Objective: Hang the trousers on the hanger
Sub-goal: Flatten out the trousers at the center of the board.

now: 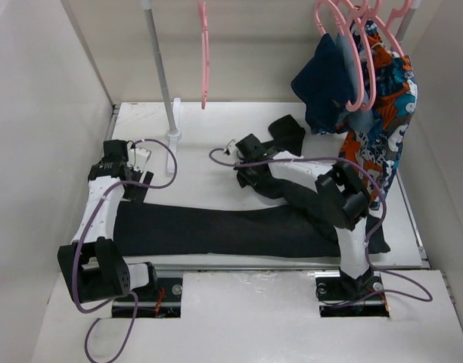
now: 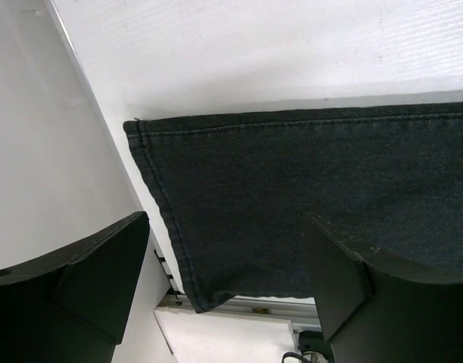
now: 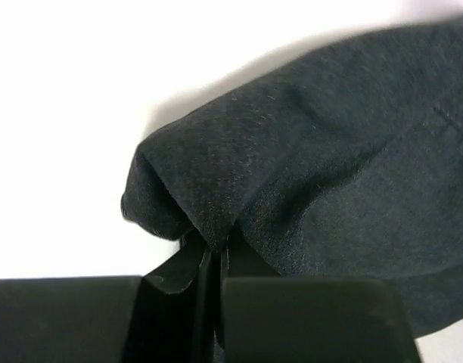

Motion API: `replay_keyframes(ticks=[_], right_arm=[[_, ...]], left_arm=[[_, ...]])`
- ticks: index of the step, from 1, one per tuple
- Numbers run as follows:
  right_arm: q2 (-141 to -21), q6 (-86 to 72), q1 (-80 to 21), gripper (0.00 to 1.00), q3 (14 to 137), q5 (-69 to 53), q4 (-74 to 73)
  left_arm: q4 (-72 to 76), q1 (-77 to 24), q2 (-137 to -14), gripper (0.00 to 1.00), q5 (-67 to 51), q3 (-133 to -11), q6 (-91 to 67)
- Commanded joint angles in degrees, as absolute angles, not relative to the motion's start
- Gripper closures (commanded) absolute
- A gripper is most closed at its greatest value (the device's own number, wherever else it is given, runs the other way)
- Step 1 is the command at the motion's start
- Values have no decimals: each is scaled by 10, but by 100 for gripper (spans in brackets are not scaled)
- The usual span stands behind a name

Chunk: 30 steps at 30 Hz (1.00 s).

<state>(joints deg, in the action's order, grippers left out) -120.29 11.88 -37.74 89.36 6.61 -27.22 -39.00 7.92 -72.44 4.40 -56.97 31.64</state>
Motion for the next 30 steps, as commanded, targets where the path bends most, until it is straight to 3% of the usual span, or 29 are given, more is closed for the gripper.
replay_keyframes(ticks=[1,5,6,7,8,9,12,13,14,20,22,30], right_arm=[[-1122,208,-468,100,843,-44,-222],[-1056,287,-624,100,806,-74,-191],[-1041,293,-641,96,806,-80,-191],[-1034,294,-664,87,800,-86,-191],[-1028,294,-671,71,800,-86,-184],[-1021,284,-671,41,795,-86,-184],[-982,247,-671,31,758,-41,-164],[-949,236,-671,21,745,-20,-146],[-929,209,-671,18,731,-3,-138],[-768,21,-555,13,619,58,-101],[-735,-59,-484,11,594,108,-139],[-741,-183,-267,11,566,93,-263]], left_arm=[[-395,77,-715,22,32,-585,303],[-395,77,-744,22,0,-613,288],[-395,72,-755,22,-6,-613,282],[-395,72,-760,22,-13,-621,276],[-400,67,-765,22,-13,-629,276],[-400,67,-776,22,-13,-629,270],[-400,42,-793,18,-19,-642,265],[-400,25,-801,17,-25,-648,258],[-400,13,-807,17,-25,-655,258],[-380,-109,-861,16,-56,-709,213],[-354,-147,-894,12,-10,-726,187],[-327,-184,-985,9,-28,-768,170]])
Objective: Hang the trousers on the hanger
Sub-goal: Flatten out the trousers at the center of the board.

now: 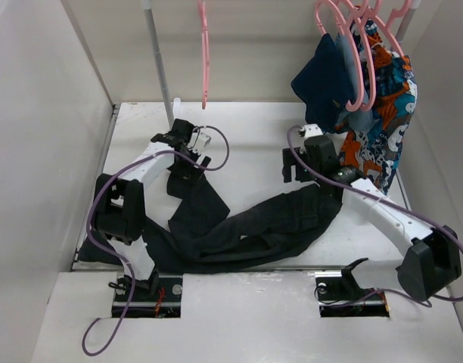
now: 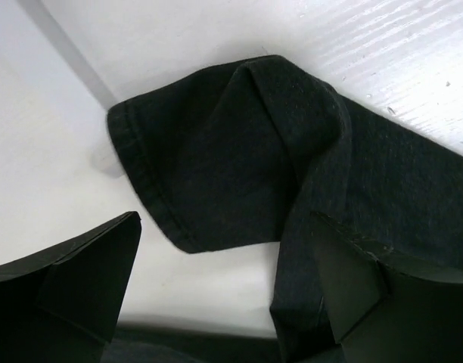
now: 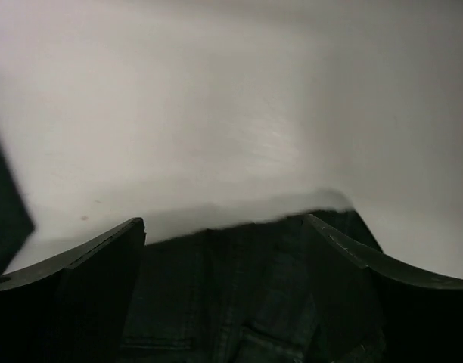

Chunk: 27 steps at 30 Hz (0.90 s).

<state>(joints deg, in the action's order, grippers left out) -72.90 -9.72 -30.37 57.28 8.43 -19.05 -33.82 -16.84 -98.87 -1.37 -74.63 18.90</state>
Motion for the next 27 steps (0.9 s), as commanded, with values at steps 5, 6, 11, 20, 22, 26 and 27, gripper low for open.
replay_keyframes(ticks=[5,6,11,20,22,26,27], right_arm=[[-768,-207,-240,11,571,123,-316],[-768,-213,-240,11,571,128,-323],[-691,-234,-191,11,497,128,-341],[-590,-285,-156,14,363,20,-330],[-584,-285,-161,20,340,10,-316],[-584,-279,-161,31,327,-7,-291],[-584,-273,-161,32,327,-13,-285]], left_arm=[[-315,-231,-1019,15,-33,-761,175],[-315,-236,-1025,26,-33,-753,175],[-302,-242,-1055,86,-3,-736,169],[-300,-229,-992,100,26,-723,169],[-305,-229,-987,100,20,-723,169],[-321,-229,-966,100,20,-723,163],[-321,-229,-961,100,20,-723,163]])
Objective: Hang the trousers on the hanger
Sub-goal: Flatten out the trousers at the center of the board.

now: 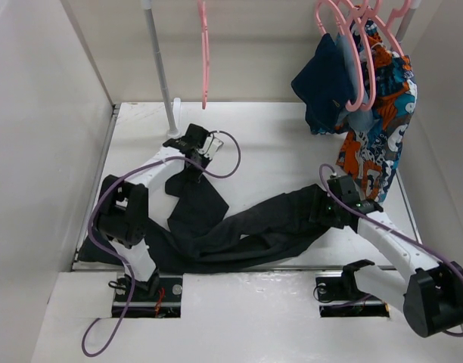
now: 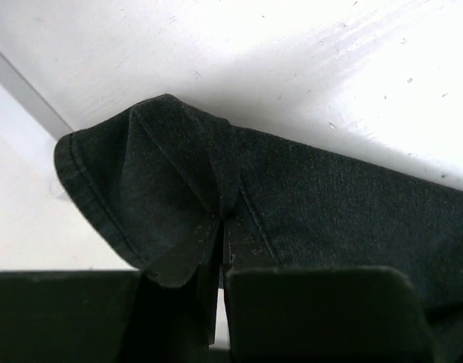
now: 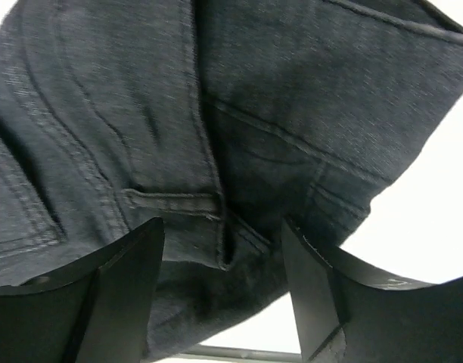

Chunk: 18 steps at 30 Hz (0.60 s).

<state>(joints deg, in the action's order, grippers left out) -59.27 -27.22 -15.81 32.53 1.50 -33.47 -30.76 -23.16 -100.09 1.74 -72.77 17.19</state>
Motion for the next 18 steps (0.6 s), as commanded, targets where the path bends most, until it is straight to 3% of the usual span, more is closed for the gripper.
replay_keyframes(ticks=[1,10,14,18], right_arm=[[-590,-273,-161,32,322,-13,-279],[-656,-258,-164,40,292,-80,-227],[-651,-248,-144,100,286,-83,-225],[-584,-208,-114,100,408,32,-334]], left_arm=[[-321,-229,-950,100,25,-723,163],[-337,-209,-907,100,79,-729,169],[-363,-178,-874,100,131,-716,174],[-382,-139,-824,100,245,-711,198]])
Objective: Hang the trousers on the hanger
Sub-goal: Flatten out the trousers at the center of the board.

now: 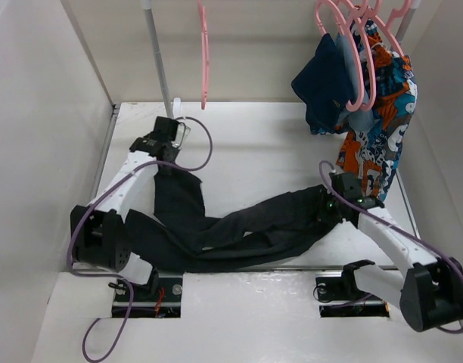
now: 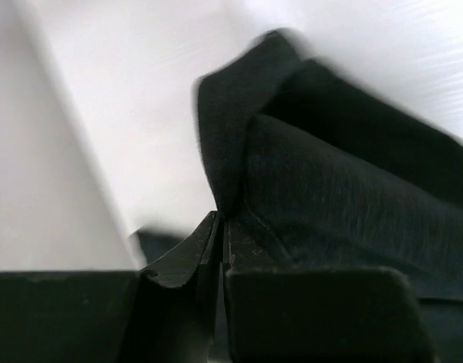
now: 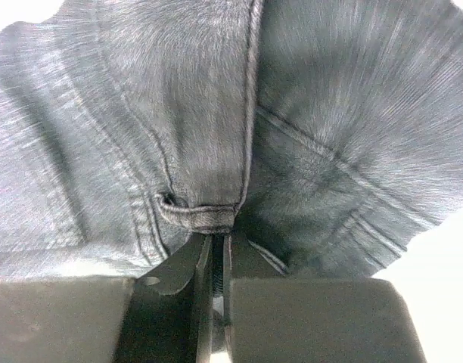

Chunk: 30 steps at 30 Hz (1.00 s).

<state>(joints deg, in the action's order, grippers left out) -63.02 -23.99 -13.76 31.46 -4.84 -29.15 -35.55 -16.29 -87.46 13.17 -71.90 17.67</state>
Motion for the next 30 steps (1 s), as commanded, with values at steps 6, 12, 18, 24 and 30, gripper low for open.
replay_keyframes(ticks=[6,12,18,24,30], right_arm=[[-538,-141,-37,100,536,139,-413],[-549,-123,9,100,561,134,-408],[-561,-118,9,100,531,114,-403],[-568,-118,9,99,497,99,-385],[-598,-100,9,98,497,112,-371]], left_arm=[[-388,-10,-782,100,357,-748,288],[-398,68,-782,100,357,-745,330],[-410,74,-776,100,333,-715,335],[-442,69,-776,100,299,-666,322],[-380,53,-816,100,291,-671,327]])
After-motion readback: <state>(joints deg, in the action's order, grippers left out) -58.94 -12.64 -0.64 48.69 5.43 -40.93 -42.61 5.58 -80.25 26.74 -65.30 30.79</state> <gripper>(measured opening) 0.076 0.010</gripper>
